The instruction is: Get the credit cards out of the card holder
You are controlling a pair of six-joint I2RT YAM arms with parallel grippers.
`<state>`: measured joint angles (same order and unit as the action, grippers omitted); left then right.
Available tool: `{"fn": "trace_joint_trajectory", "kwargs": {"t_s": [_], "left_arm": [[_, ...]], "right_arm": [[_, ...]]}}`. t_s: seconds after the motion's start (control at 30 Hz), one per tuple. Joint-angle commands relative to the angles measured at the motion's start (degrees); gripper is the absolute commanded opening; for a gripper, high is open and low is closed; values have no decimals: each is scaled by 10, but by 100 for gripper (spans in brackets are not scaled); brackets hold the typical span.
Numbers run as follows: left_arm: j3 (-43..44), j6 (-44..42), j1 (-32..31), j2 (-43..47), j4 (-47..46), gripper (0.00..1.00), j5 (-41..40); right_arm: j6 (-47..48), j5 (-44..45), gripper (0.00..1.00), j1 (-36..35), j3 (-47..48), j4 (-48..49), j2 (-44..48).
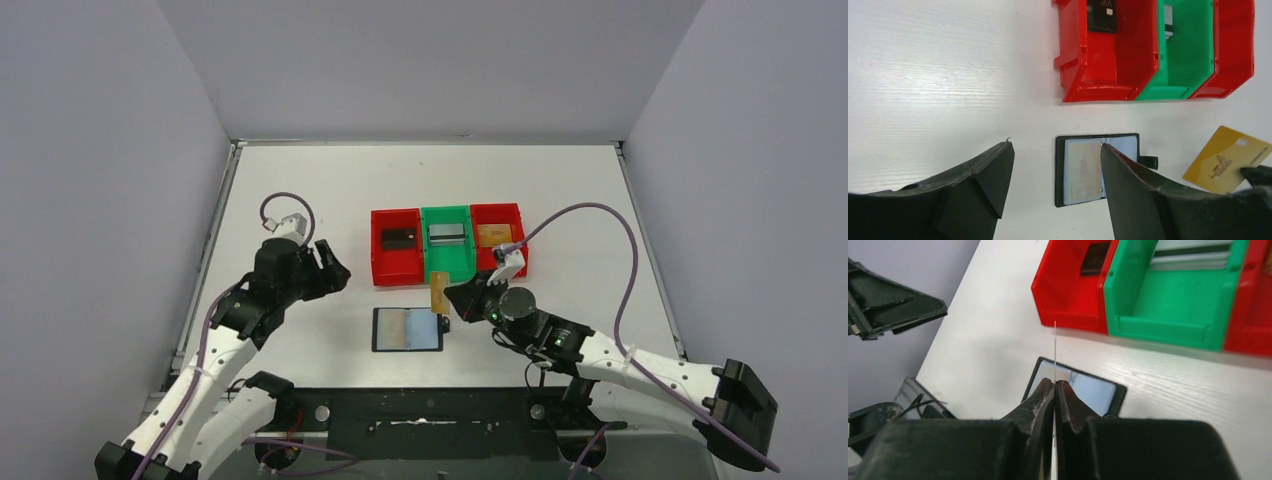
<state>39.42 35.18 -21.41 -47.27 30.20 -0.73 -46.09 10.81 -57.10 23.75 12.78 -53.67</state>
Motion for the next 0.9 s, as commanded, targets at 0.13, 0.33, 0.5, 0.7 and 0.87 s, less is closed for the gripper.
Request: {"fn": "trace_joint_trajectory", "kwargs": {"t_s": [0.13,0.33,0.5,0.7,0.87], "left_arm": [[-15,-41,4,113,-42,75,-44],[-39,-35,4,159,-43,82,-71],[-40,-30,4,138,-34,83,-90],[-22,-22,4,92,-9,83,-100],[-25,-23,4,91,-12,83,-107]], "right_arm": [[226,195,0,35,165,-274,57],[361,153,0,112,231,-328,17],[497,83,0,152,252,-318,-18],[639,22,0,185,258,-292,-70],[747,-67,0,237,264,-272,-101]]}}
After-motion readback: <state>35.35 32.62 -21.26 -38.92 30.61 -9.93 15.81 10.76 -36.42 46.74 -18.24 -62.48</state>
